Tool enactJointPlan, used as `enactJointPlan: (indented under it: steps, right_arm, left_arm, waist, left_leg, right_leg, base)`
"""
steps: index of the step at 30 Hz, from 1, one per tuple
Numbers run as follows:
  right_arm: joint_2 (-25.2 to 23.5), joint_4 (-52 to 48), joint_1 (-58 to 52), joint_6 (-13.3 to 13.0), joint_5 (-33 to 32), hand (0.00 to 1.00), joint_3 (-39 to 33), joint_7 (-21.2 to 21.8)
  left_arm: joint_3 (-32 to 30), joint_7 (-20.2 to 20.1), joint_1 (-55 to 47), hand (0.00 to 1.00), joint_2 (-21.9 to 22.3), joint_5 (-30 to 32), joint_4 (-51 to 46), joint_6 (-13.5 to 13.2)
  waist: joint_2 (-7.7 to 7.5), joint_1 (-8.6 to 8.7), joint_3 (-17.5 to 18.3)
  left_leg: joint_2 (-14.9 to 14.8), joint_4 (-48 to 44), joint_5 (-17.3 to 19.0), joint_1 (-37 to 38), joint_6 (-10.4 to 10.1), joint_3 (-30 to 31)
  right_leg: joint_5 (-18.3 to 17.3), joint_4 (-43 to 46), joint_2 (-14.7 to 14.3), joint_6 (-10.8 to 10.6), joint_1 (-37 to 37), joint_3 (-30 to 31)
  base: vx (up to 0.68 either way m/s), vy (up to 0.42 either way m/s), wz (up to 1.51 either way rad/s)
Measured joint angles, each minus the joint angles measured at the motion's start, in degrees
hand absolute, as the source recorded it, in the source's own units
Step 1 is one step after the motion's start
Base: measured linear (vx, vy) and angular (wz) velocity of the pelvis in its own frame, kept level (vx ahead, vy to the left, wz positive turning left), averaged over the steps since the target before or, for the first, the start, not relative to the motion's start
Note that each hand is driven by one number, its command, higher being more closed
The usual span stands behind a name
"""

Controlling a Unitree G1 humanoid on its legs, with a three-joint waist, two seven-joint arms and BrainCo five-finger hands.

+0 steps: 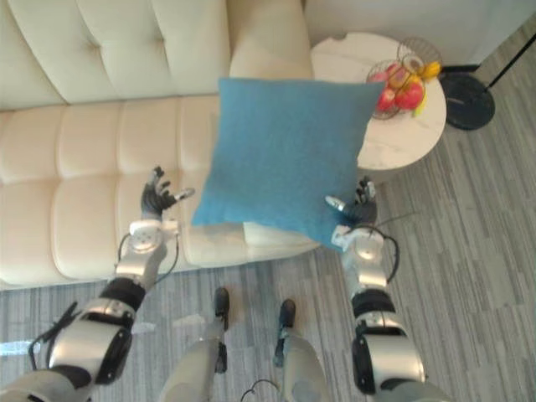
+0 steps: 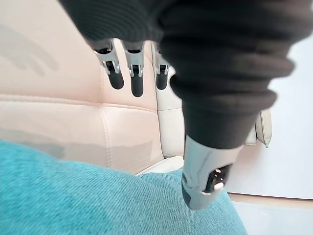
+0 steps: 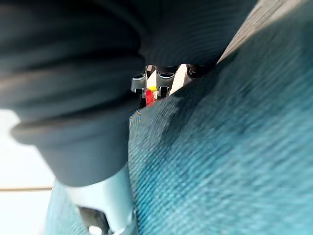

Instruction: Pick up cushions and gather them together orderly.

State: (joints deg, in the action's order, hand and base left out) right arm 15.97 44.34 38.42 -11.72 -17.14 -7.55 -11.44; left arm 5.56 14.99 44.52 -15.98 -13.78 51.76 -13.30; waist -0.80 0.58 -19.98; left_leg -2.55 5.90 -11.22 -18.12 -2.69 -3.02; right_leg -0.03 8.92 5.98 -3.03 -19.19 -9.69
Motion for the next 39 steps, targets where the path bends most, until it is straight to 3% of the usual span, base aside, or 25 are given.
enactJointPlan:
  steps: [15, 16, 20, 28, 30, 35, 39]
  right_arm:
    - [-1.67, 1.39, 13.19, -1.84, -4.17, 0.0, 3.51, -2.54]
    - [-1.98, 1.2, 13.48, -2.04, -4.17, 1.0, 3.55, -2.71]
    - [-1.85, -0.72, 13.26, -2.31, -4.15, 1.0, 3.52, -3.84]
    - [0.0, -0.96, 12.22, -2.38, -4.16, 1.0, 3.34, -5.03]
    - [0.01, -1.67, 10.88, -2.38, -4.2, 1.0, 3.34, -5.1]
    - [-0.98, -11.62, 3.11, -2.29, -4.24, 1.0, 3.34, -5.6]
    - [-3.88, -20.79, -6.84, -2.26, -4.08, 1.0, 3.41, -6.8]
  left_arm:
    - [4.4, 1.83, 15.77, 0.0, 2.46, 0.04, 6.01, -0.01]
    - [4.41, 2.54, 15.86, 1.0, 3.42, -0.31, 5.45, -0.11]
    - [4.72, 4.1, 15.75, 1.0, 6.95, -4.01, 2.58, -1.19]
    - [6.02, 6.03, 14.29, 1.0, 7.81, -6.88, -3.96, -2.17]
    - [7.3, 6.04, 13.02, 1.0, 7.85, -7.6, -6.54, -2.36]
    - [9.27, 6.11, 8.72, 1.0, 7.89, -8.89, -14.4, -2.44]
    - [12.05, 6.18, 0.57, 1.0, 8.06, -8.98, -22.37, -2.61]
  waist:
    - [-0.22, 1.5, -4.93]
    - [-0.21, 1.46, -4.93]
    - [-0.19, 1.32, -5.13]
    - [0.02, 0.72, -5.64]
    - [0.02, 0.53, -5.64]
    - [0.03, 0.36, -5.63]
    - [0.09, 0.33, -5.44]
  left_leg:
    - [-1.4, 0.05, -1.77, -7.29, -0.82, -2.5]
    - [-1.52, 0.05, -1.57, -7.88, -1.1, -2.48]
    - [-1.57, 0.01, -2.17, -8.95, -1.07, -1.67]
    - [-1.31, 0.03, -2.28, -6.71, -1.64, 0.16]
    - [-1.38, 0.05, -1.46, -5.74, -2.64, 0.59]
    - [-1.15, 0.02, -1.85, -4.32, -2.17, 1.41]
    - [-0.61, 0.03, -1.02, 0.14, -2.55, 2.31]
  right_leg:
    - [1.71, 1.68, -1.3, 0.86, -9.44, 2.56]
    - [1.75, 1.69, -1.41, 0.92, -10.07, 2.53]
    - [1.8, 1.78, -1.46, 1.0, -10.78, 1.98]
    - [0.83, 2.91, -1.11, 1.0, -8.4, 0.91]
    - [0.44, 3.08, -1.1, 0.91, -7.3, 0.54]
    - [-0.13, 3.09, -0.85, 0.86, -5.4, -0.3]
    - [-3.09, 5.0, -0.26, 0.76, -1.0, -1.17]
  base:
    - [0.0, -0.026, -0.1]
    - [0.0, 0.0, 0.0]
    - [0.03, -0.008, 0.07]
    - [0.02, -0.016, 0.09]
    - [0.0, -0.038, 0.12]
    - [0.03, -0.03, 0.09]
    - [0.09, -0.039, 0.23]
